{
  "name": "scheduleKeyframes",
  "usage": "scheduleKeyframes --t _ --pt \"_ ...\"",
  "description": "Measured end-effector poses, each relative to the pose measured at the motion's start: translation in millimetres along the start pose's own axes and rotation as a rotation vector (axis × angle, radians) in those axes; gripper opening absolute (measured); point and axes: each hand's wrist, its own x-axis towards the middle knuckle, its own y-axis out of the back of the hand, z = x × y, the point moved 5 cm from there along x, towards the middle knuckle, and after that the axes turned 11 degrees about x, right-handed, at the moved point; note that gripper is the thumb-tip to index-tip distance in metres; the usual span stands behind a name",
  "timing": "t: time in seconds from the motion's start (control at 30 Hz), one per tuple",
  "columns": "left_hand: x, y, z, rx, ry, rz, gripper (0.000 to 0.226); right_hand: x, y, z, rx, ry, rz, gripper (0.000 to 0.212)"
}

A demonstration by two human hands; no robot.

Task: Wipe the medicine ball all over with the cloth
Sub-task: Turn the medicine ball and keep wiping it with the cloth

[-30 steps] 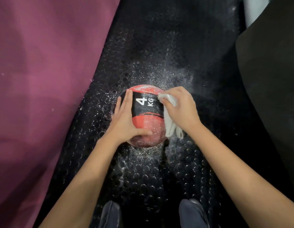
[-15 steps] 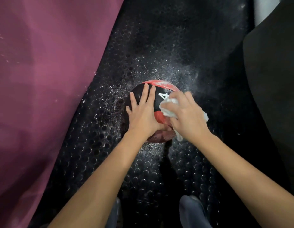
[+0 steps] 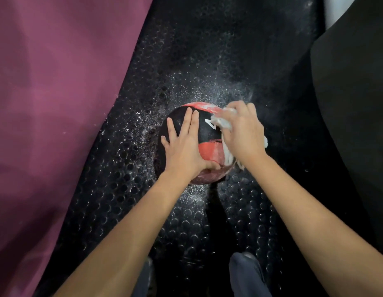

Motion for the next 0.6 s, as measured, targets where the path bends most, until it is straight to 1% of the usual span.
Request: scheduleKeyframes --t 0.03,0.07,0.17,0.23,0.3,0.37,0.43,0.47,0.6 --pt "-1.3 -0.4 0.6 0.015 -0.002 0.006 0.144 1.8 -1.3 4.2 -0.006 -0.060 -0.001 0.020" --pt "-1.5 -0.2 0.4 0.019 -0.004 0.011 0.144 -2.1 -1.4 3.6 0.005 -0.060 0.015 0.021" --pt "-1.4 1.0 -4.2 -0.019 0.004 0.007 0.142 -35.7 -2.6 -6.7 0.054 0.113 0.013 0.031" --pt "-4.7 0.2 -4.1 -0.028 0.000 0.015 0.140 -47.9 -2.6 -8.6 0.053 0.177 -0.005 0.030" --pt "-9.7 -2.5 -2.7 -0.004 -0.011 0.021 0.141 -32.3 -1.7 -5.9 0.060 0.124 0.004 0.024" --pt "-12.4 -6.0 -1.9 0.020 -0.015 0.020 0.143 -6.8 0.1 1.2 0.047 -0.005 0.012 0.019" --pt "-12.4 -5.2 -1.8 0.025 -0.017 0.021 0.144 5.4 -3.1 7.4 0.034 -0.089 -0.001 0.020" --pt "-10.7 -3.9 -2.2 0.019 -0.015 0.020 0.144 2.6 -4.0 5.1 0.039 -0.083 0.005 0.021" --pt "-10.7 -2.7 -0.4 -0.001 -0.013 0.025 0.141 -26.5 -3.3 -10.0 0.060 0.064 0.011 0.026"
